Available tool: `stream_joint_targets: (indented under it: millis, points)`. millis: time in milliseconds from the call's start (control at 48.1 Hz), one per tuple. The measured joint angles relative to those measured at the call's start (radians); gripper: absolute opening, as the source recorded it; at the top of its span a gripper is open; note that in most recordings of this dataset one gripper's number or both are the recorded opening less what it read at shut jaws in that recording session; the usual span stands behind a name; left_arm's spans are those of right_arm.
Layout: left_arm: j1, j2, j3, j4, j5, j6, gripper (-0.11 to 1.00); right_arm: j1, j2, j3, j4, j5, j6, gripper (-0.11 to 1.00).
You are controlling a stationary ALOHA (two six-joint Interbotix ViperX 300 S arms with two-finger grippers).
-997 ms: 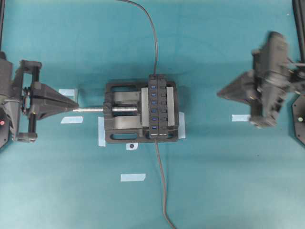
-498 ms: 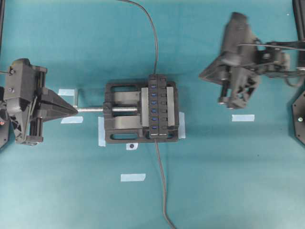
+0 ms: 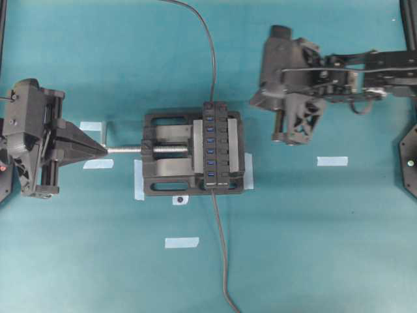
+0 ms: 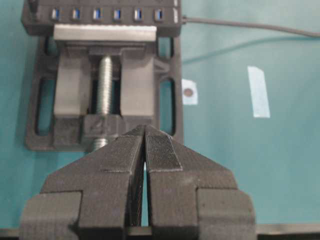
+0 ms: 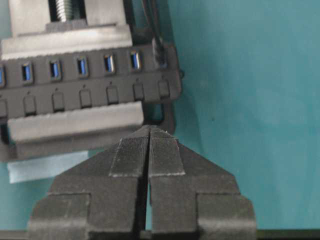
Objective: Insert the USB into the second port from the front of the fixed hub.
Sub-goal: 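Move the right gripper over the hub toward the plugged-in USB plug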
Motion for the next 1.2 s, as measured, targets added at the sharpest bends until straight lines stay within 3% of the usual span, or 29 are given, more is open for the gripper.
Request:
stream_joint_targets:
  millis: [478, 1205]
  points:
    - [-0.002, 0.000, 0.000, 0.000, -0.002, 0.000, 0.00, -0.015, 0.143, -0.072, -0.002, -0.054, -0.081, 0.00]
    - [-0.002, -0.002, 0.000, -0.002, -0.018, 0.000, 0.00, -0.020, 0.239, -0.120, -0.002, -0.086, -0.083, 0.01]
